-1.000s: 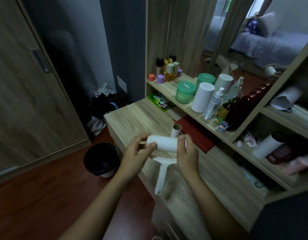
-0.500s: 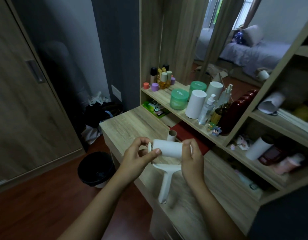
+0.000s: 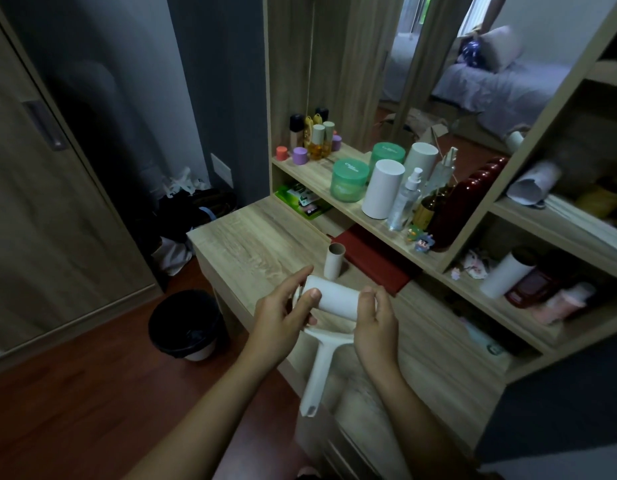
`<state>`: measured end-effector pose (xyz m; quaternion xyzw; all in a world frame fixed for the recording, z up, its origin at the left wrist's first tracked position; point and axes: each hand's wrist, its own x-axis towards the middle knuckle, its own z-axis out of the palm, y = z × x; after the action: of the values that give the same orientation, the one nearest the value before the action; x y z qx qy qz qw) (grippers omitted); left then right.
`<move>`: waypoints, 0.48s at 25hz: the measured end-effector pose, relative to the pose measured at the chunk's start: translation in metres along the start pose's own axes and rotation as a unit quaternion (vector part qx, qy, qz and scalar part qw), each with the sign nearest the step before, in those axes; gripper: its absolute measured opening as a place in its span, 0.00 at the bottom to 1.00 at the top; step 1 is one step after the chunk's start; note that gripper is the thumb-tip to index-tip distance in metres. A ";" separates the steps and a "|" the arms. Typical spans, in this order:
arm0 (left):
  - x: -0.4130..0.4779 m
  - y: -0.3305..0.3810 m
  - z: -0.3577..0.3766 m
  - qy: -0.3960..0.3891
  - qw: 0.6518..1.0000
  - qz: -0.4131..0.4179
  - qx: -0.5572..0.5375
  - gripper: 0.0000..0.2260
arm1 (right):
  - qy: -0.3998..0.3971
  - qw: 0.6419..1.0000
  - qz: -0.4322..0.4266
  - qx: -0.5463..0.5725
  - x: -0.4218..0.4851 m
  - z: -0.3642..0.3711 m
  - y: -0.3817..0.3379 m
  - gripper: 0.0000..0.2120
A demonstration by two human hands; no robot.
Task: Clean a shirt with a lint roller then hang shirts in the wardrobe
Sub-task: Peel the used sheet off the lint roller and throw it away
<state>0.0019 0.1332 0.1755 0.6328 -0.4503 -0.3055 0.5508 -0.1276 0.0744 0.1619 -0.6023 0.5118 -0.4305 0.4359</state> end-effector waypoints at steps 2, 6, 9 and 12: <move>-0.002 -0.003 0.009 0.014 1.000 -0.012 -0.011 0.16 | 0.001 1.000 0.026 -0.002 0.000 -0.002 0.009 0.13; 0.000 -0.012 0.026 0.043 0.998 -0.038 -0.030 0.16 | -0.008 0.998 0.064 0.001 0.006 -0.008 0.024 0.11; 0.006 -0.022 0.041 0.055 0.996 -0.064 -0.015 0.16 | -0.015 0.996 0.086 -0.007 0.015 -0.013 0.040 0.06; 0.014 -0.034 0.055 0.047 0.994 -0.093 0.024 0.17 | -0.024 0.995 0.100 -0.020 0.022 -0.015 0.060 0.06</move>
<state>-0.0333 0.0965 0.1324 0.6985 -0.3705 -0.3145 0.5253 -0.1548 0.0456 0.1093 -0.5665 0.5674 -0.3603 0.4768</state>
